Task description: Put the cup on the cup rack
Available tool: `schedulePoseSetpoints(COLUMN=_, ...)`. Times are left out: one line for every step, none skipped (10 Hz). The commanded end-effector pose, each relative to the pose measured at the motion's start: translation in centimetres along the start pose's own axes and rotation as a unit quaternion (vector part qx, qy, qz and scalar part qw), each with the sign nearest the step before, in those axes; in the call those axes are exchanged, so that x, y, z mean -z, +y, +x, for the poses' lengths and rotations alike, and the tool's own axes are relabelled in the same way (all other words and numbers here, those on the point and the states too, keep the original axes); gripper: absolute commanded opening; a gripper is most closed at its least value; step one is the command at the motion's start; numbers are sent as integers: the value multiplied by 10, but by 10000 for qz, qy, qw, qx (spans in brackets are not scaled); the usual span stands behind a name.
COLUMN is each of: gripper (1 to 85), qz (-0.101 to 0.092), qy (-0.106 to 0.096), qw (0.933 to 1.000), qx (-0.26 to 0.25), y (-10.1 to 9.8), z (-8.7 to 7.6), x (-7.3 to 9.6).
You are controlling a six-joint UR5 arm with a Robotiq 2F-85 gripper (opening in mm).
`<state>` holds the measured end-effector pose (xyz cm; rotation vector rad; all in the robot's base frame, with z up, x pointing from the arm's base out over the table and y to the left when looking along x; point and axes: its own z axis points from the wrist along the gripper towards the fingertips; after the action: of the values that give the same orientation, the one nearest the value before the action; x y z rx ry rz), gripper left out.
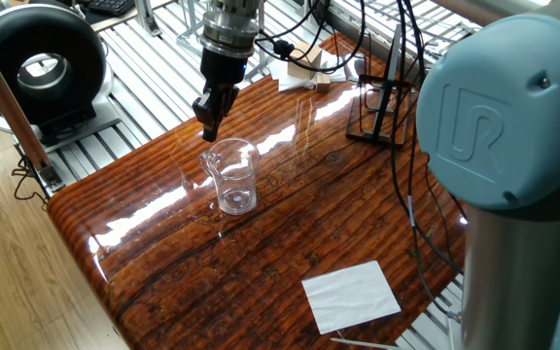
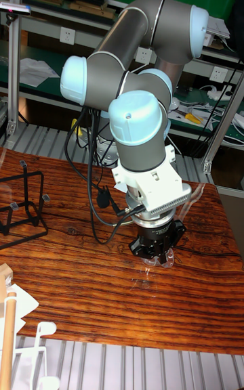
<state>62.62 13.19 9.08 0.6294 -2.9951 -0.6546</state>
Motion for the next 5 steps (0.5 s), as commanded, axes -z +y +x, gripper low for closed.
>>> schedulePoseSetpoints(gripper=10, qz=-41, qy=-41, qw=10000, qx=-26, y=2, z=-2, x=1)
schedulePoseSetpoints(gripper=10, qz=-55, qy=-47, qw=10000, qx=-40, y=2, z=-3, x=1)
schedulePoseSetpoints(gripper=10, qz=-58, qy=-40, qw=10000, qx=-40, y=3, z=-2, x=1)
schedulePoseSetpoints(gripper=10, qz=-58, qy=-40, qw=10000, qx=-40, y=3, z=-2, x=1)
schedulePoseSetpoints(gripper=10, qz=-58, qy=-40, qw=10000, qx=-32, y=3, z=-2, x=1)
